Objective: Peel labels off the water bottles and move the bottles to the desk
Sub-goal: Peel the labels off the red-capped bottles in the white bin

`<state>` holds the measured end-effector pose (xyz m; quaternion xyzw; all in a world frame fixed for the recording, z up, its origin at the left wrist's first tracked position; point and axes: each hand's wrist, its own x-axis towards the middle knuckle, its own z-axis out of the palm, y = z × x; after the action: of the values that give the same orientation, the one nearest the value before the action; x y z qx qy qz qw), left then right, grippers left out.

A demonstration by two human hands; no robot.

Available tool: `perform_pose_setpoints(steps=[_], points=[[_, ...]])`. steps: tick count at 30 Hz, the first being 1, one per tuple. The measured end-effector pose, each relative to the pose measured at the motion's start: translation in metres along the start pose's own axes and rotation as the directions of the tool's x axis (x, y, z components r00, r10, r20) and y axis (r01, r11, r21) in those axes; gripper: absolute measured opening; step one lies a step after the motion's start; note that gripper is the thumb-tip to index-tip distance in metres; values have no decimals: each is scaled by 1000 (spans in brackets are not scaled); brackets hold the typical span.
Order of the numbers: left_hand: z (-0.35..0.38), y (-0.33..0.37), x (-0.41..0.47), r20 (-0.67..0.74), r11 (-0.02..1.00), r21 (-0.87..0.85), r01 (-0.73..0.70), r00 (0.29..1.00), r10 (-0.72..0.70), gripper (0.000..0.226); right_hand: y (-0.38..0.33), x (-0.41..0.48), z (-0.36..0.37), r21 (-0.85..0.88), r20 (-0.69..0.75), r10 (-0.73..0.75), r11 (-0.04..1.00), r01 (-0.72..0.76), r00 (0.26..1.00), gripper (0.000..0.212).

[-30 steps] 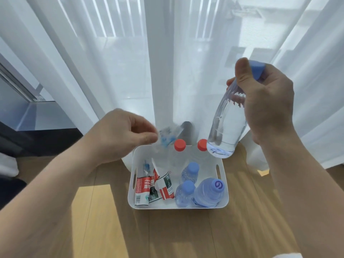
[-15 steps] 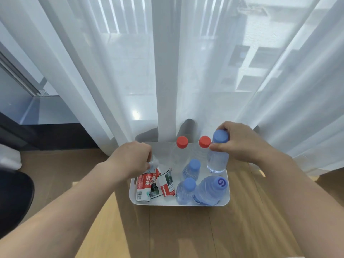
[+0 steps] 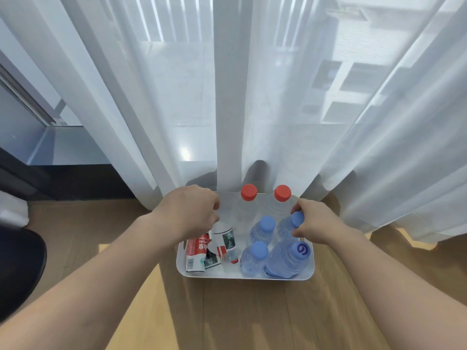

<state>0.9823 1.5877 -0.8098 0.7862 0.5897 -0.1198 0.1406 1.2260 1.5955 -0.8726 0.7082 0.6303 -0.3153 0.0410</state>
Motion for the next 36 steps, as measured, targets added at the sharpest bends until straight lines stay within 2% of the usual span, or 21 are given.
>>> perform_pose_setpoints(steps=[6,8,9,10,13,17,20,25,28,32,34,36], points=[[-9,5,-1,-29,996,-84,-34,999,31,36,-9,-1,-1,-96,71,54,994,-47,996,37],[-9,4,1,-31,995,-95,-31,999,28,36,-19,-4,-15,-154,69,80,986,-69,994,19],[-9,4,1,-33,995,-96,-32,999,29,36,-27,-6,-22,-176,46,91,981,-82,995,19],[-9,4,2,-34,995,-95,-35,999,31,36,-35,-10,-29,-194,16,93,977,-88,996,31],[-9,4,4,-37,994,-100,-44,998,41,36,-58,-25,-38,-201,-1,17,979,-17,1000,43],[-11,3,3,-37,993,-104,-53,998,50,37,-76,-45,-20,-365,209,-16,926,93,978,33],[-13,-1,1,-29,994,-106,-42,999,39,37,-81,-51,5,-436,293,-40,884,171,955,47],[-15,-1,0,-43,992,-118,-44,998,39,36,-74,-39,55,-437,191,-125,877,199,974,25],[-16,-3,-2,-59,991,-128,-47,997,40,37,-71,-35,53,-377,107,-132,912,163,985,14],[-17,-6,-2,-58,990,-133,-49,997,42,36,-78,-44,0,-201,66,-216,953,225,974,27],[-19,-4,-3,-55,976,-212,-55,998,44,33,-83,-56,-37,-12,-3,-311,950,311,950,27],[-24,2,-4,-48,920,-387,-67,997,52,28,-86,-70,-66,330,-111,-329,878,347,938,31]])
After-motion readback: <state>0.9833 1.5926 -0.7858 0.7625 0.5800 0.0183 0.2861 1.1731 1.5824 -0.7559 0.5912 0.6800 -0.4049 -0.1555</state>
